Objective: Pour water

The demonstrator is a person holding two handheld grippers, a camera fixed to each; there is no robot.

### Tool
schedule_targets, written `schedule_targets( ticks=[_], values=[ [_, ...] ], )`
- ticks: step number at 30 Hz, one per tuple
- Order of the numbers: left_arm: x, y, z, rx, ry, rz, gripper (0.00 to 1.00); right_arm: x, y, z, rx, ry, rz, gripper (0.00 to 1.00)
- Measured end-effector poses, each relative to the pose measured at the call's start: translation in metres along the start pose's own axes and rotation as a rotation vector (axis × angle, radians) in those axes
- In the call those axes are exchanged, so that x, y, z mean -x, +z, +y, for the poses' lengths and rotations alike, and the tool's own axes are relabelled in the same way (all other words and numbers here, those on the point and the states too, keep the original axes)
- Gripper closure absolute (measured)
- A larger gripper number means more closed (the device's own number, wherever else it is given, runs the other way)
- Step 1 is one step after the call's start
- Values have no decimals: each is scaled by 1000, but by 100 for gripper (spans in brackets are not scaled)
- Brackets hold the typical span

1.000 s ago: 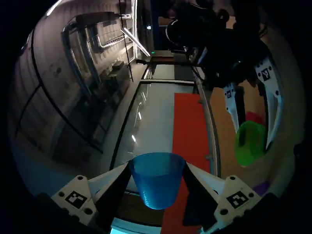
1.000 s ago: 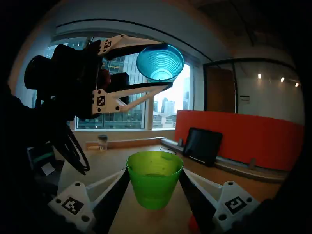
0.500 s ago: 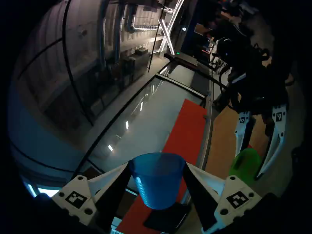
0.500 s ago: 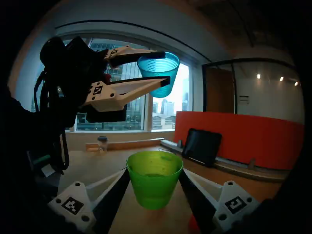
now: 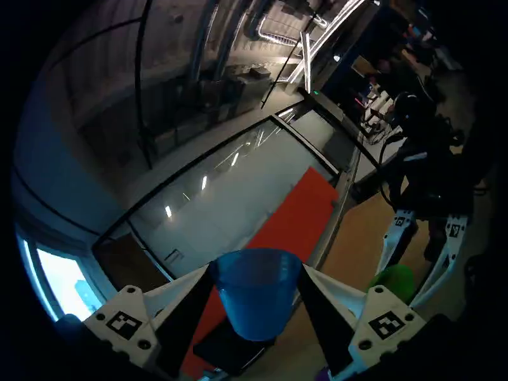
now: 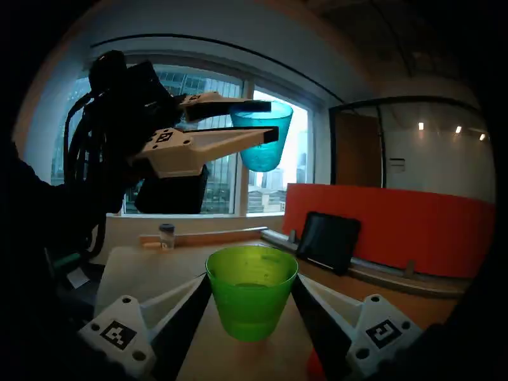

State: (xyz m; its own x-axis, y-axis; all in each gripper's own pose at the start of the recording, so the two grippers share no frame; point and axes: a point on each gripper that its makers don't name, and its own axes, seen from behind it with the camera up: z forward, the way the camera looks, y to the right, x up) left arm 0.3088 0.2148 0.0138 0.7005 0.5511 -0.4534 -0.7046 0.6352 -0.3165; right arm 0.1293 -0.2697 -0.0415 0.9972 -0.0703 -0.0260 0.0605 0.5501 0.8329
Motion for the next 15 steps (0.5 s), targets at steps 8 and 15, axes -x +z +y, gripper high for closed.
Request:
schedule_targets(
  ticks=[8, 15],
  values=[
    [5, 1, -4, 17, -186, -2, 12, -4, 0, -1, 1, 0, 7, 11],
    [10, 0, -11, 27, -375, -9, 12, -7, -2, 0, 3, 2, 15, 11]
  ],
)
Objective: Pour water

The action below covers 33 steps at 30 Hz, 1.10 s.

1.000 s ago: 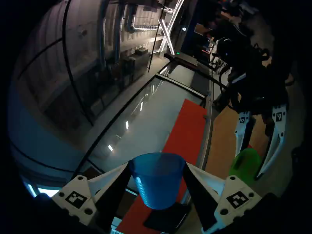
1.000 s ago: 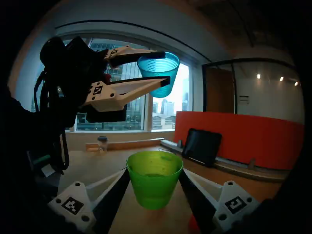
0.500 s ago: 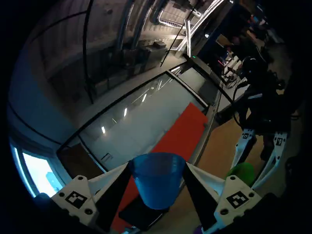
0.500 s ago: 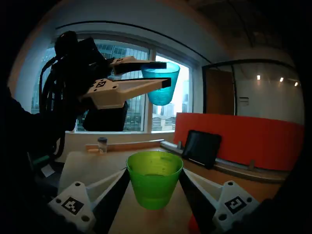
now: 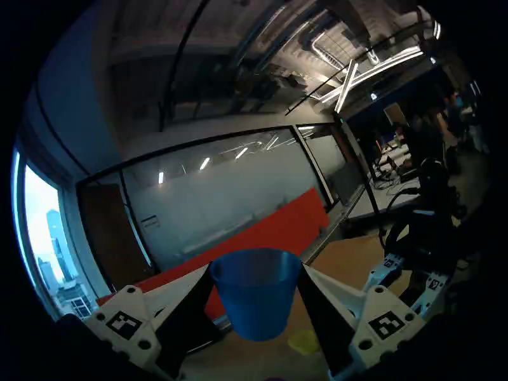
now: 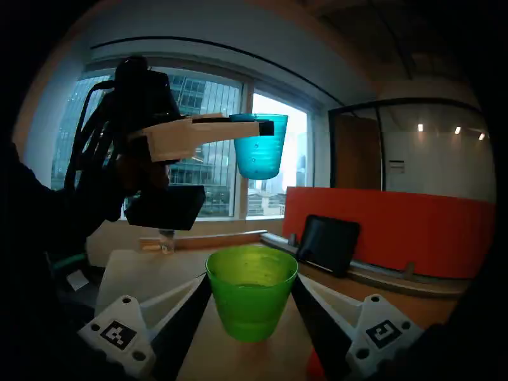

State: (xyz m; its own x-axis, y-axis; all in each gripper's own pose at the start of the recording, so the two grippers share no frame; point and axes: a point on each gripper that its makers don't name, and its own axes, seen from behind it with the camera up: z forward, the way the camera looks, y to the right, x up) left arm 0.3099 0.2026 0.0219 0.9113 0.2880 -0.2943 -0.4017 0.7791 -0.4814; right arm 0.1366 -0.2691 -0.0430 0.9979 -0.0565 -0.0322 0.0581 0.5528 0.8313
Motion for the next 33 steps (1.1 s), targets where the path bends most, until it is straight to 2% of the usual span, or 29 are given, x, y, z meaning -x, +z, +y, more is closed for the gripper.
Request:
schedule_targets(
  ticks=[8, 11, 14, 23, 33],
  values=[
    [11, 5, -3, 39, -237, -32, 12, -1, -1, 0, 0, -2, 2, 11],
    [13, 6, -4, 52, -299, -30, 12, -1, -2, -1, -1, -3, 3, 11],
    [15, 6, -5, 56, -330, -29, 12, -1, -1, -1, -1, -5, 2, 11],
    [21, 3, -10, 50, -344, -32, 11, 1, 1, -1, 2, -1, -3, 11],
    [49, -7, -7, 42, -318, -69, 11, 7, -2, 6, 19, 12, -22, 11]
  ],
)
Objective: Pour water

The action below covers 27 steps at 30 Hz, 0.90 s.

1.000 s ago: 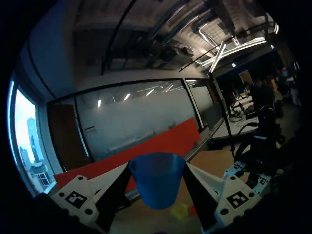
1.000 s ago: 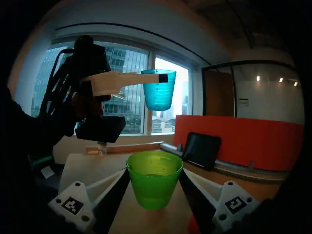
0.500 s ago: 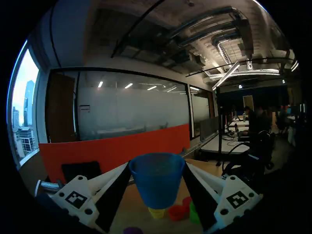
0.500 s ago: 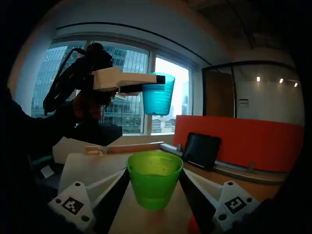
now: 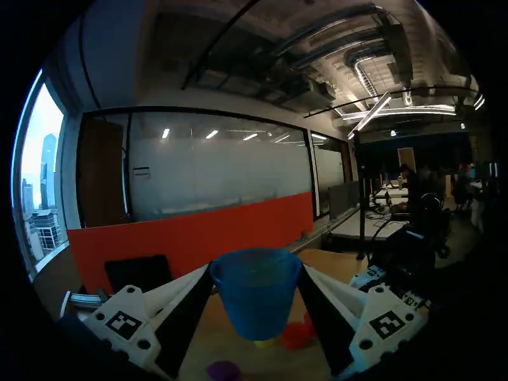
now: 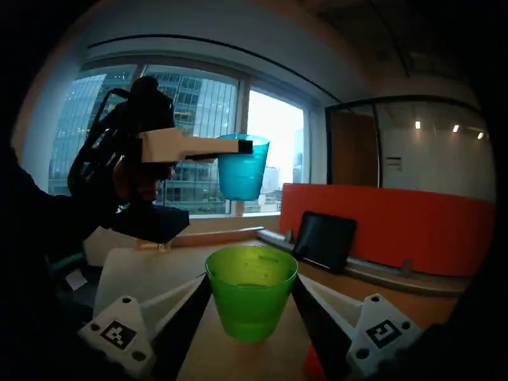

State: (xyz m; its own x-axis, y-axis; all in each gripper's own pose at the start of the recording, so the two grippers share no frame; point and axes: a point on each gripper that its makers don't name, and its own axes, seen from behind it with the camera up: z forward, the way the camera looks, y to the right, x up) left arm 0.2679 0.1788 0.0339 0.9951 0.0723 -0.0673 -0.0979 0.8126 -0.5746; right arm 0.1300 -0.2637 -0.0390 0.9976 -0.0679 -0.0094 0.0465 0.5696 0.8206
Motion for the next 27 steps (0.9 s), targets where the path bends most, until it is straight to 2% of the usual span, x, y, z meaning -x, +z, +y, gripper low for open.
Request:
schedule_targets(
  ticks=[11, 27],
  values=[
    [42, -10, 4, 10, -19, -37, 11, 5, -8, 13, 28, 16, -27, 11],
    [109, -17, 11, 34, 5, -127, 11, 12, -26, 35, 58, 26, -71, 11]
  ],
)
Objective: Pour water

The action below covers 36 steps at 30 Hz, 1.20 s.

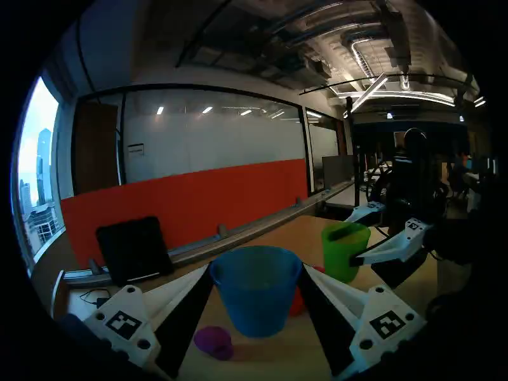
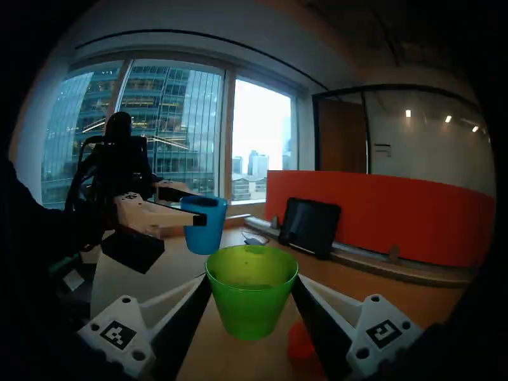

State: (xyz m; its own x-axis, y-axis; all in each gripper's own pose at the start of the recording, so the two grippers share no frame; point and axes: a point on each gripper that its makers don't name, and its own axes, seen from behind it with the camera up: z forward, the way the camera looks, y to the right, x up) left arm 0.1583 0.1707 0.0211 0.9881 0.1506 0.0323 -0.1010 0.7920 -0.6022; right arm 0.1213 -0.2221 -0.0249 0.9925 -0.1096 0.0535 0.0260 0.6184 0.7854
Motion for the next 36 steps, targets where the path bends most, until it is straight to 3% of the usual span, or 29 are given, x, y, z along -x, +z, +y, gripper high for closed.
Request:
schedule_targets(
  ticks=[8, 20, 36],
  values=[
    [25, 3, 2, 11, -6, -42, 11, 12, -3, 5, 3, 2, -38, 10],
    [79, 1, 15, 54, 12, -154, 11, 45, -4, 2, -39, 22, -141, 10],
    [143, 8, 45, 153, 32, -317, 10, 101, -8, -2, -82, 14, -302, 10]
  ],
)
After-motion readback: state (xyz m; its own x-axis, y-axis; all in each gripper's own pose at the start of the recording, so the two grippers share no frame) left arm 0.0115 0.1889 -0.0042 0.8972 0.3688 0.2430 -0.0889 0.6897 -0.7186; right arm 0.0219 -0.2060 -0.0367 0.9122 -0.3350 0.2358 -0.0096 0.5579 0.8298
